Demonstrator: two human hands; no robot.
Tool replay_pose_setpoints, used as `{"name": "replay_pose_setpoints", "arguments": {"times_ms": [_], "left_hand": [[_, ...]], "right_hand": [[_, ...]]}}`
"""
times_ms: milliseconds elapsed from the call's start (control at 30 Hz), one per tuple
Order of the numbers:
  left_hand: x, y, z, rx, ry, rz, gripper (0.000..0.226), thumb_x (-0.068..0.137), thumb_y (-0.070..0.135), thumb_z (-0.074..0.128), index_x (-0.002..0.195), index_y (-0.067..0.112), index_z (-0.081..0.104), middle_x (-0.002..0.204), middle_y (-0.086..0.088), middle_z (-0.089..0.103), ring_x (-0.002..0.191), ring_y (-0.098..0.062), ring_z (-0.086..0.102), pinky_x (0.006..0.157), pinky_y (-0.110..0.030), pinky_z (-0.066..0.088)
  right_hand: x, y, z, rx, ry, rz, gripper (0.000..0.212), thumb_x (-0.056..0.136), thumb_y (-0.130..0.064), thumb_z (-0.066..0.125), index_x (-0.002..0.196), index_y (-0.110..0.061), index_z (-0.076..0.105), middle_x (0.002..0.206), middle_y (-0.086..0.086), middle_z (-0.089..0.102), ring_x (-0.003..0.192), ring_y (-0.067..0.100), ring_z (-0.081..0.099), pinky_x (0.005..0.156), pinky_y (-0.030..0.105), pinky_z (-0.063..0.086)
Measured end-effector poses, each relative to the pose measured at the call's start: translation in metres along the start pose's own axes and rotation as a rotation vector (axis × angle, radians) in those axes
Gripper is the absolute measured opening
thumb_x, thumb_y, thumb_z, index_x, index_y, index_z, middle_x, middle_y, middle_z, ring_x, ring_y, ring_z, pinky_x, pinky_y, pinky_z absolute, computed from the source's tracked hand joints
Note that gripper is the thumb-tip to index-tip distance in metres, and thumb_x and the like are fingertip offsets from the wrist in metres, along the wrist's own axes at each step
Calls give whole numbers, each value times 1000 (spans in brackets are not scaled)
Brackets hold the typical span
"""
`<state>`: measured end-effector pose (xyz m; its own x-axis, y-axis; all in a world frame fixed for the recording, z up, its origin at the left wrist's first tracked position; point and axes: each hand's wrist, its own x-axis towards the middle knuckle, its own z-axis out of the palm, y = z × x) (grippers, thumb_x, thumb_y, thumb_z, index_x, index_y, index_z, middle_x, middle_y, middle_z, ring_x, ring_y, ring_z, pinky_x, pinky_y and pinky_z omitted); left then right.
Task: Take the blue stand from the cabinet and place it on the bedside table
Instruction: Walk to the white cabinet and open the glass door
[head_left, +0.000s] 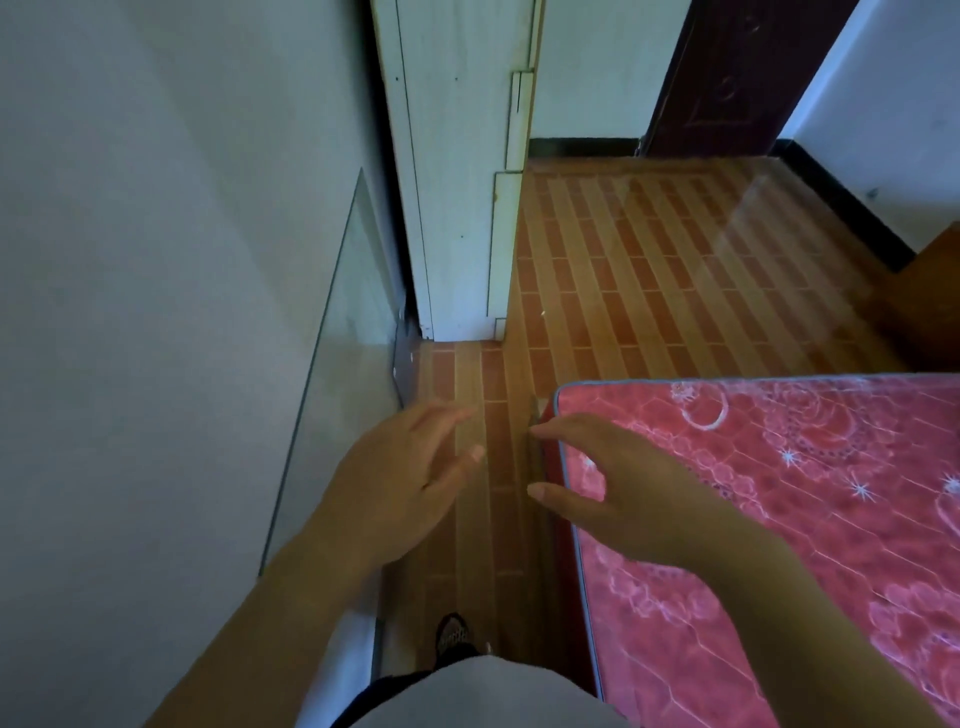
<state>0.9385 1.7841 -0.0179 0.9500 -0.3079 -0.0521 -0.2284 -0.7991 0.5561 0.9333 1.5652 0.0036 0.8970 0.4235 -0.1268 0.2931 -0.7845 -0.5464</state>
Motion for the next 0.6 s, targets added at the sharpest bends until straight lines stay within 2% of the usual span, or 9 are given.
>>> {"name": "replay_pose_setpoints", "arguments": {"times_ms": [133, 300, 367, 433, 533, 600], "left_hand": [[74, -9, -20, 15, -61, 37, 59, 83, 60, 24, 134, 34, 38, 141, 10, 42, 127, -9, 40, 106, -37, 36], [154, -24, -34, -9, -145, 58, 61, 81, 62, 25, 133, 35, 38, 140, 12, 42, 125, -7, 41, 105, -39, 38], [190, -34, -43, -18, -133, 67, 63, 80, 66, 25, 133, 35, 39, 139, 12, 43, 124, -7, 43, 104, -39, 38], [230, -43, -50, -17, -109, 77, 68, 77, 69, 20, 132, 36, 39, 139, 12, 43, 122, -7, 44, 104, -38, 38], [294, -53, -57, -3, -105, 70, 63, 80, 67, 24, 133, 36, 38, 140, 12, 42, 123, -5, 42, 105, -36, 37], [337, -54, -62, 19, -112, 77, 59, 82, 62, 26, 134, 36, 38, 140, 12, 42, 125, -5, 41, 106, -36, 36]], "right_hand": [[56, 21, -21, 20, 48, 48, 54, 81, -53, 53, 131, -35, 41, 136, -14, 45, 107, -6, 35, 78, 2, 26], [124, 52, -44, 67, 82, 129, 54, 81, -55, 53, 131, -37, 40, 134, -15, 46, 110, 6, 49, 84, 14, 36], [161, 66, -56, 85, 82, 134, 54, 82, -53, 55, 131, -36, 40, 136, -16, 45, 108, 10, 53, 88, 23, 44], [200, 80, -69, 100, 83, 124, 54, 82, -52, 56, 132, -36, 40, 138, -14, 44, 115, 10, 51, 95, 31, 44], [256, 104, -92, 124, 91, 120, 54, 83, -49, 57, 132, -36, 39, 139, -13, 43, 122, 9, 45, 99, 33, 41], [288, 123, -112, 131, 88, 134, 51, 84, -48, 56, 131, -37, 39, 137, -14, 43, 120, 8, 45, 97, 32, 43]]}}
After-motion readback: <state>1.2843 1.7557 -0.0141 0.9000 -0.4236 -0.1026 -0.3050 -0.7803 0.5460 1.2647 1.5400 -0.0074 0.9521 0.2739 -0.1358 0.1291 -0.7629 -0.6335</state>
